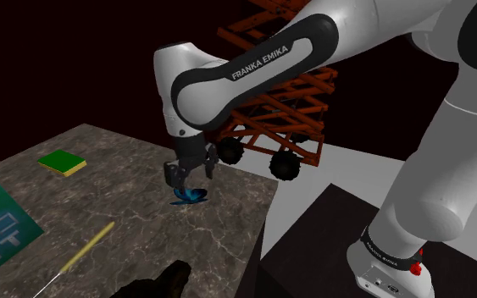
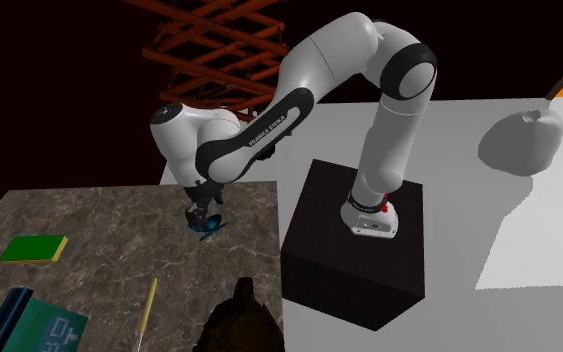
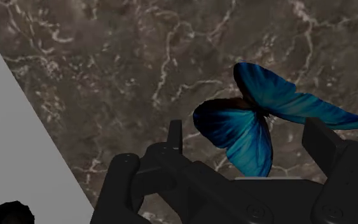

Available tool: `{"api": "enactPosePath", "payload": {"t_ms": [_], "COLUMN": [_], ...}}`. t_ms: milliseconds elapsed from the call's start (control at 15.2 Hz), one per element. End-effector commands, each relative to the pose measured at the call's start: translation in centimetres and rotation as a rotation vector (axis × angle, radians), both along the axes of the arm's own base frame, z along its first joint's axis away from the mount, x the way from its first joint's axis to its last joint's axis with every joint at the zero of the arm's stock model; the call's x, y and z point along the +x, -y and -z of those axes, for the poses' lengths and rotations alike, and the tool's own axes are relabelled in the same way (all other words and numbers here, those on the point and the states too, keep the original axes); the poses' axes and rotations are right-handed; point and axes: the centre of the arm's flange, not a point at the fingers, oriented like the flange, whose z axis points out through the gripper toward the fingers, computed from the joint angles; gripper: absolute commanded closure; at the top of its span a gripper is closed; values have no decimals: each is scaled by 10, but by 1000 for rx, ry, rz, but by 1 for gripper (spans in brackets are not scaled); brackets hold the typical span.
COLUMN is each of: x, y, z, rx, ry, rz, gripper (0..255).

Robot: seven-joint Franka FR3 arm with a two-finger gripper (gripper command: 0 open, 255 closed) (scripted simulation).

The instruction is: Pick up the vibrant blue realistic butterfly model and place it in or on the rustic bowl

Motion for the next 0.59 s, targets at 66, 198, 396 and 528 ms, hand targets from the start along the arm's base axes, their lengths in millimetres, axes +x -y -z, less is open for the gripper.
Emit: {"api": "enactPosePath", "payload": {"t_ms": [66, 198, 396, 528], "x": [26, 25, 25, 24], "y": [-5, -6, -7, -8], "z": [2, 12, 28, 38], "rx": [49, 49, 49, 49], "ry": [62, 62, 62, 62], "rz": [-169, -169, -169, -169], "gripper": [0, 0, 0, 0]}}
